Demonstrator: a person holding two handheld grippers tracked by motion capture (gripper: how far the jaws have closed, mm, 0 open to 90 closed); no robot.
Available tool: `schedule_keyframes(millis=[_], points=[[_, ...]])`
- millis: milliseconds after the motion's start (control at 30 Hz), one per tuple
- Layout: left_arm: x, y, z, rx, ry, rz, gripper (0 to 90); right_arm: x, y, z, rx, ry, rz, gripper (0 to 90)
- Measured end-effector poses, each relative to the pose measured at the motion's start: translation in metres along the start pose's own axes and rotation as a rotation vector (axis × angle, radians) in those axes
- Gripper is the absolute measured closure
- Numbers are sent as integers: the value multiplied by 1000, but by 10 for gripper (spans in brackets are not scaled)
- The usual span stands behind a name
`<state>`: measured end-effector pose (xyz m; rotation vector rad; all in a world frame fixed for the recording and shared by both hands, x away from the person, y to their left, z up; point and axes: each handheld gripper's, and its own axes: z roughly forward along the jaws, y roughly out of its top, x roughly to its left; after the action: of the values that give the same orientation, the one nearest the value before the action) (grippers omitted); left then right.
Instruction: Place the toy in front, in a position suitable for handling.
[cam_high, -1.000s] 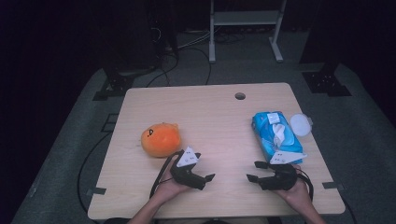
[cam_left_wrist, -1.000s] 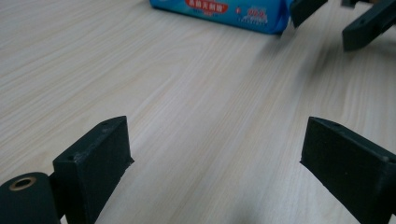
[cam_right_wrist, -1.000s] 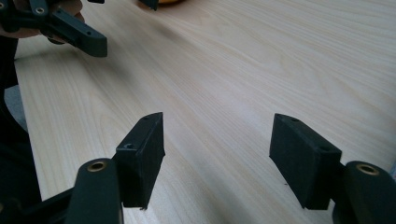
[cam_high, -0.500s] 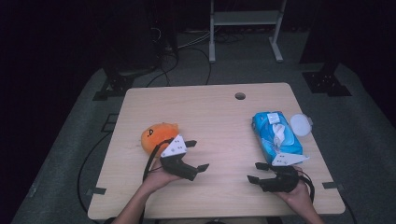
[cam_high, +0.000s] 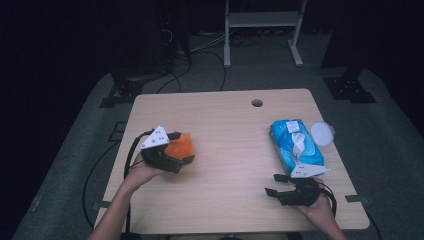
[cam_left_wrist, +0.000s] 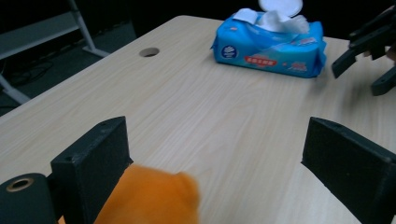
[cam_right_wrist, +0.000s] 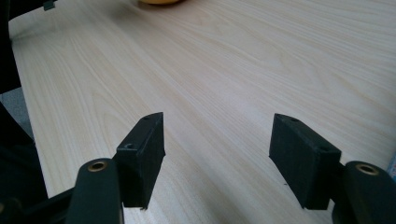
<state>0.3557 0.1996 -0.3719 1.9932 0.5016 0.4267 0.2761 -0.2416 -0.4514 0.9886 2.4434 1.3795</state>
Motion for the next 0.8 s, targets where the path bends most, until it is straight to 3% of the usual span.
schedule_keyframes(millis=[67, 100, 133, 300, 600, 633, 800], points=[[4, -1, -1, 10, 6, 7, 71, 0, 0, 0, 0, 1, 1, 343], [13, -4, -2, 29, 10, 5, 71, 0, 0, 1, 6, 0, 0, 343], [13, -4, -2, 29, 10, 5, 71, 0, 0, 1, 6, 0, 0, 343], [43, -21, 1, 92, 29, -27, 71, 1, 0, 2, 11, 2, -6, 343], [63, -43, 9, 167, 61, -89, 70, 2, 0, 4, 22, 8, -11, 344], [66, -49, 11, 168, 50, -123, 38, 2, -1, 4, 23, 9, -11, 344], [65, -52, 12, 163, 47, -135, 34, 2, -1, 5, 32, 11, -14, 344]])
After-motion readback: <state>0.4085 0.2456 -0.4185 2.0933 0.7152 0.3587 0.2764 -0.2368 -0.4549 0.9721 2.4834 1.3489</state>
